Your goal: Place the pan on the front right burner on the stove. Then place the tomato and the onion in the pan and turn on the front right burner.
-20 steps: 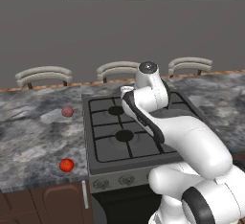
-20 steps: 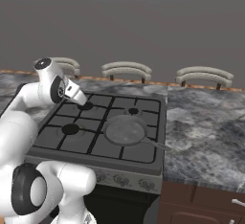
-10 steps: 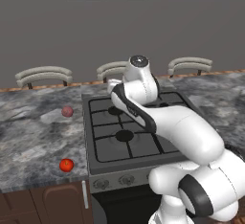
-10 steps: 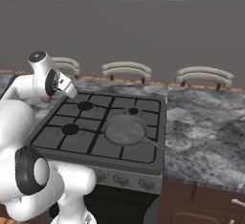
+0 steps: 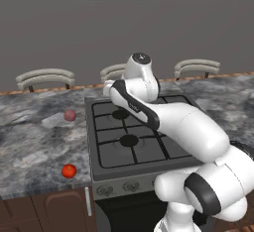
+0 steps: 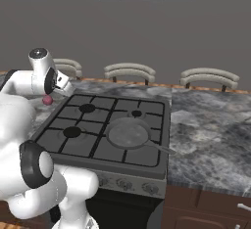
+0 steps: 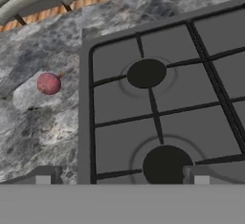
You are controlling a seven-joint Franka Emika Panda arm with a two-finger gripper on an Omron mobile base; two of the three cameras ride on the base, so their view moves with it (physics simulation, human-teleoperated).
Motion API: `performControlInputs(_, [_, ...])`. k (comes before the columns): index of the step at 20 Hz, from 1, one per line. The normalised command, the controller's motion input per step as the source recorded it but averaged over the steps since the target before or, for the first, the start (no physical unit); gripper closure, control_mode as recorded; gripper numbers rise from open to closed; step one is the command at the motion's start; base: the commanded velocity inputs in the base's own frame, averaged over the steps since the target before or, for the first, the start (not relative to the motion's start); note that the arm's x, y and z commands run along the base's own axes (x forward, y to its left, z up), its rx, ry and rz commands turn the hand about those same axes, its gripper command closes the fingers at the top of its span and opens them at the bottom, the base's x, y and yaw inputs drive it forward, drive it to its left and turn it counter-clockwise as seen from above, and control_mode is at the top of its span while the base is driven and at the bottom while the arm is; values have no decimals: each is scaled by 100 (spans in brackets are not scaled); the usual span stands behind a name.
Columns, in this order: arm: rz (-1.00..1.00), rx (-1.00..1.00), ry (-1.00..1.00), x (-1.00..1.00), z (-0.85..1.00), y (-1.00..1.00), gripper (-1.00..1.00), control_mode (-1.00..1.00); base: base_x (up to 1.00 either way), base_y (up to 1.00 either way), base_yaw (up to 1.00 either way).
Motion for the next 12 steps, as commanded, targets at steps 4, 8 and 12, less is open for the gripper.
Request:
performControlInputs(4, [16,5,0,18,0,52,-100,-100,0,0,0])
performControlInputs(8, [10,0,0,22,-2,45,-100,-100,0,0,0])
performControlInputs(12, [2,0,0,25,0,39,-100,-100,0,0,0])
